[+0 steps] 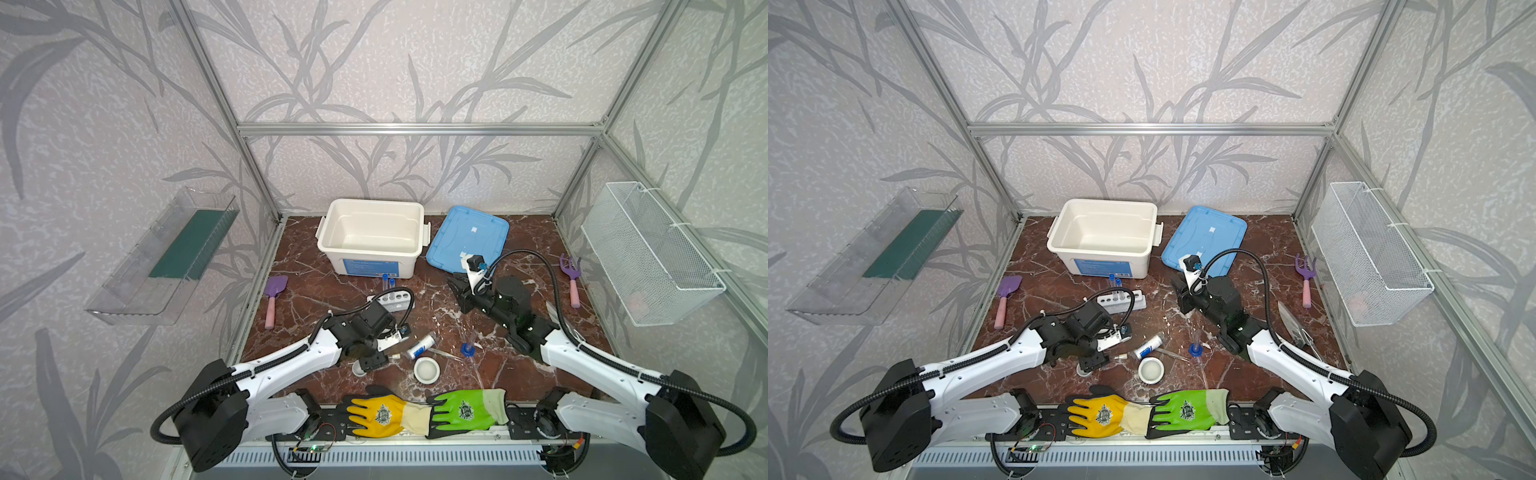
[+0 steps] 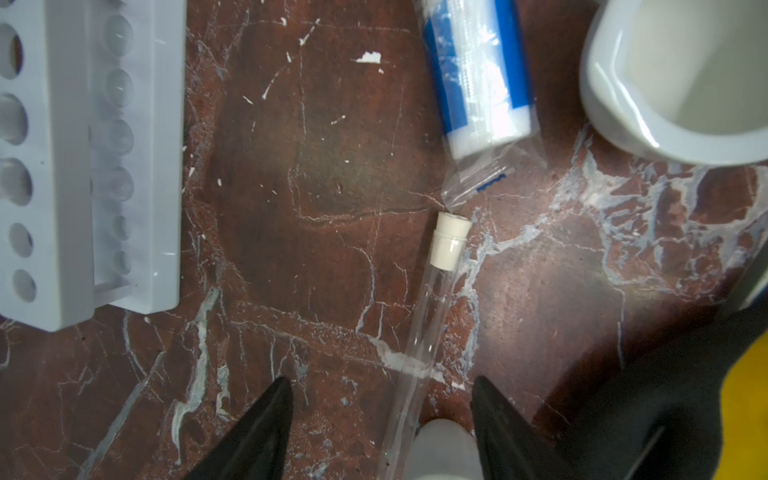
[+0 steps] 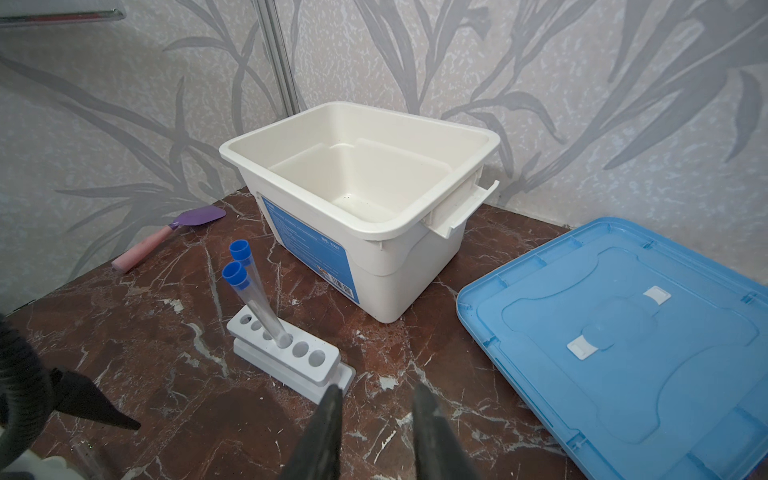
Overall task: Organize the chemistry lab equipment
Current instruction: 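Open the right gripper and withdraw while the left gripper reaches toward the stoppered tube, then lower the left gripper and close it on the cream-stoppered glass tube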
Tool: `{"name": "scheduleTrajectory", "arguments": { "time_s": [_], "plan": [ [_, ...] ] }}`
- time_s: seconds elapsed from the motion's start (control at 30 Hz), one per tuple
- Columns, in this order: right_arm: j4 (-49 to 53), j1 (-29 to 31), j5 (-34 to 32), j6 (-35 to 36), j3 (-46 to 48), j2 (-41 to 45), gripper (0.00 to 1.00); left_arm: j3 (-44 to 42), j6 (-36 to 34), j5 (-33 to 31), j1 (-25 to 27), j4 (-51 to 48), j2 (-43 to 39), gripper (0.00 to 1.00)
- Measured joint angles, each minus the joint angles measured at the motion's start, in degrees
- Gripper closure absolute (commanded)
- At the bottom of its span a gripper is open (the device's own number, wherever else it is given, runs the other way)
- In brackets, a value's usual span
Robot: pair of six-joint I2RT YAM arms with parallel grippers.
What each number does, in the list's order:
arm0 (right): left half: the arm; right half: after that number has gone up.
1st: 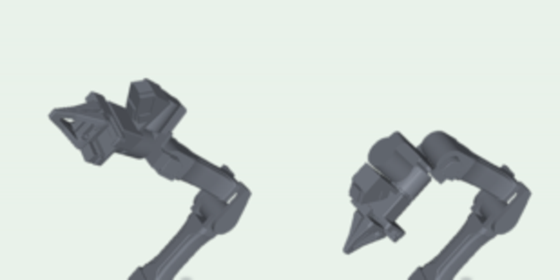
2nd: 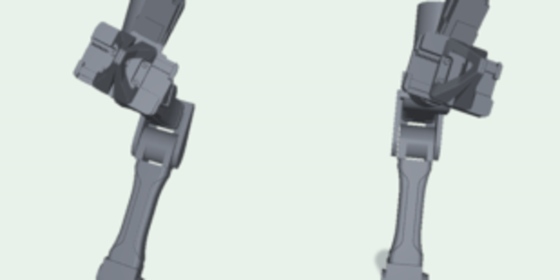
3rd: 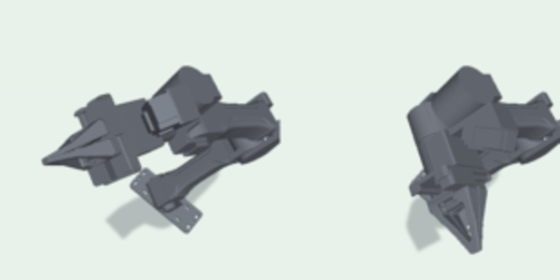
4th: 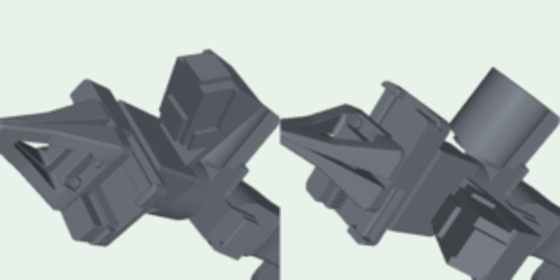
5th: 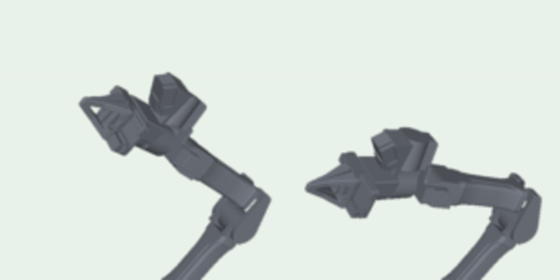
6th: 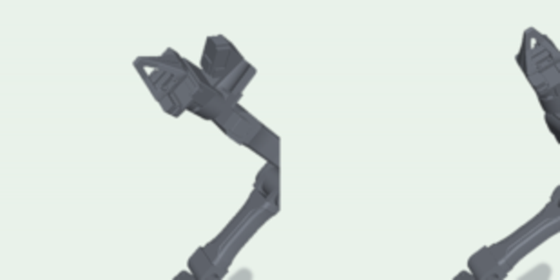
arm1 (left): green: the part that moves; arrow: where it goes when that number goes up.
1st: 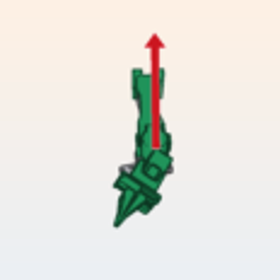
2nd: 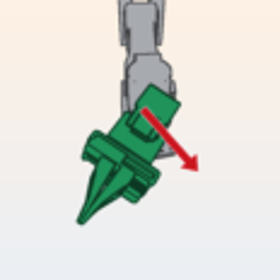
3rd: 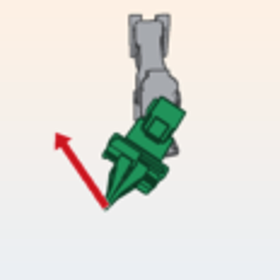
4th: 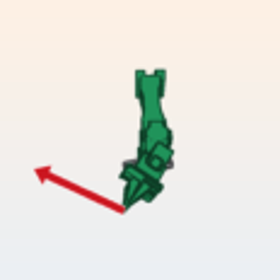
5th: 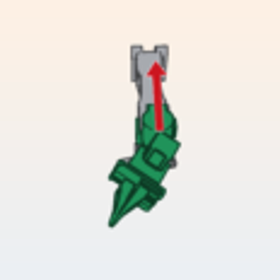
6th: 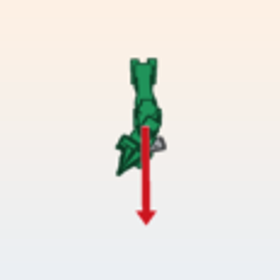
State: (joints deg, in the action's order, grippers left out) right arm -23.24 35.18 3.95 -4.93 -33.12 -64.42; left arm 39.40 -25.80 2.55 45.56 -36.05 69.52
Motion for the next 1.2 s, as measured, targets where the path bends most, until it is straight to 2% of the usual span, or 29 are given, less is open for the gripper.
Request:
{"name": "scheduleTrajectory", "arguments": {
  "time_s": [0.3, 0.57, 1.2],
  "plan": [
    [-0.46, -1.46, 0.85, -1.16, 1.03, 0.48, 0.70, 1.64, -1.97, -0.52, 0.46, -0.63, 5.09, 0.36],
    [-0.92, -2.80, 1.66, -1.77, 1.88, 0.50, 0.70, 2.91, -3.72, -0.76, 0.66, -2.29, 8.48, 0.52],
    [-3.48, -5.27, 3.04, -3.67, 3.28, 0.31, 0.70, 3.63, -5.16, -2.51, 2.80, -4.28, 14.71, 0.67]
  ]
}}
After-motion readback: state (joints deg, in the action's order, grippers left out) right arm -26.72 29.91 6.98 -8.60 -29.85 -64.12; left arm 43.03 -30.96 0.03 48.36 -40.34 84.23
